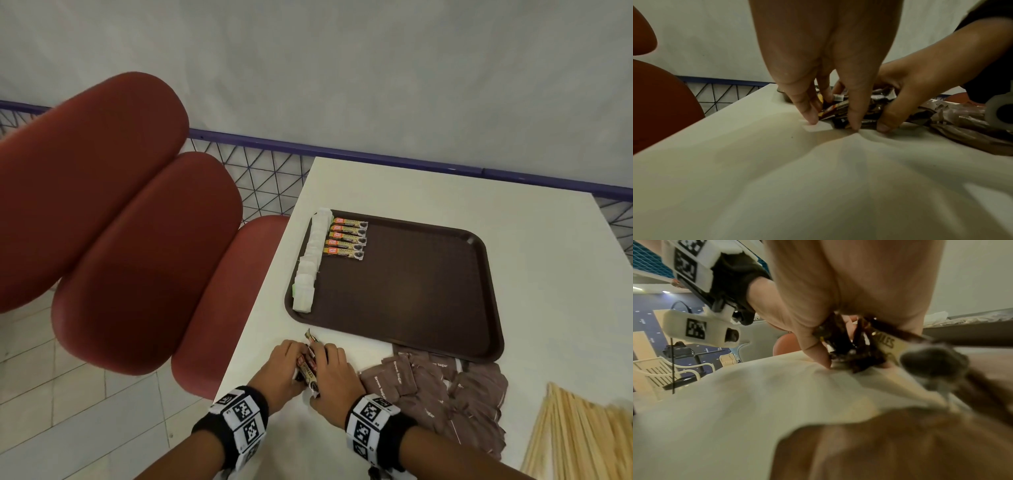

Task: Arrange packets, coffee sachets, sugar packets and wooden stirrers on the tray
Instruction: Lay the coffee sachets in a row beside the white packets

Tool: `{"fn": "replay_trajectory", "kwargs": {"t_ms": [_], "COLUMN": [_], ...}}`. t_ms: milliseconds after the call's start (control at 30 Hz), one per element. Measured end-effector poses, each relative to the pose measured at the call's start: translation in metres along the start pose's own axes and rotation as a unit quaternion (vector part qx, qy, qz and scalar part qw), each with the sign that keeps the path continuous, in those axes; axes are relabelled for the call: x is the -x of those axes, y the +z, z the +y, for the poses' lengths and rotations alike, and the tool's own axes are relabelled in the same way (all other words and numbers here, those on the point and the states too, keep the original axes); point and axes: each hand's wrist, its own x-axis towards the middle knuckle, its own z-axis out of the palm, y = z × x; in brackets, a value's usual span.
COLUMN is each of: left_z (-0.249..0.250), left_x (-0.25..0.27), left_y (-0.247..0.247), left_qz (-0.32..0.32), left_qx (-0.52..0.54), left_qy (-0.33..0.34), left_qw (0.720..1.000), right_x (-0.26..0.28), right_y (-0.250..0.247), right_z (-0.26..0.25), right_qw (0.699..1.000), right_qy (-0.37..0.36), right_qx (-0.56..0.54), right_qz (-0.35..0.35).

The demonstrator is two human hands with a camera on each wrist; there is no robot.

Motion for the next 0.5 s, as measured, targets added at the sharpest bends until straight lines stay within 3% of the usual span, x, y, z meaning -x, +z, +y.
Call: {"fn": "replay_trajectory", "kwargs": {"t_ms": [333, 500], "left_z": [-0.01, -0.021], "left_x": [0.002, 0.008], "left_y": [-0.004, -0.021], "left_qz": [0.012, 0.055], "left_qx": [-0.051, -0.005], "left_qy": [0.022, -0.007], "left_qw": [0.998, 0.998], "right_x": [-0.007, -0.015], "right_y": [-0.006, -0.008], "right_z": [0.004, 0.008], "right_qw": [1.0, 1.0], "right_qy": [-0.025, -0.003], "right_qx": [0.012, -0.003], "right_qz": [-0.014, -0.026]}}
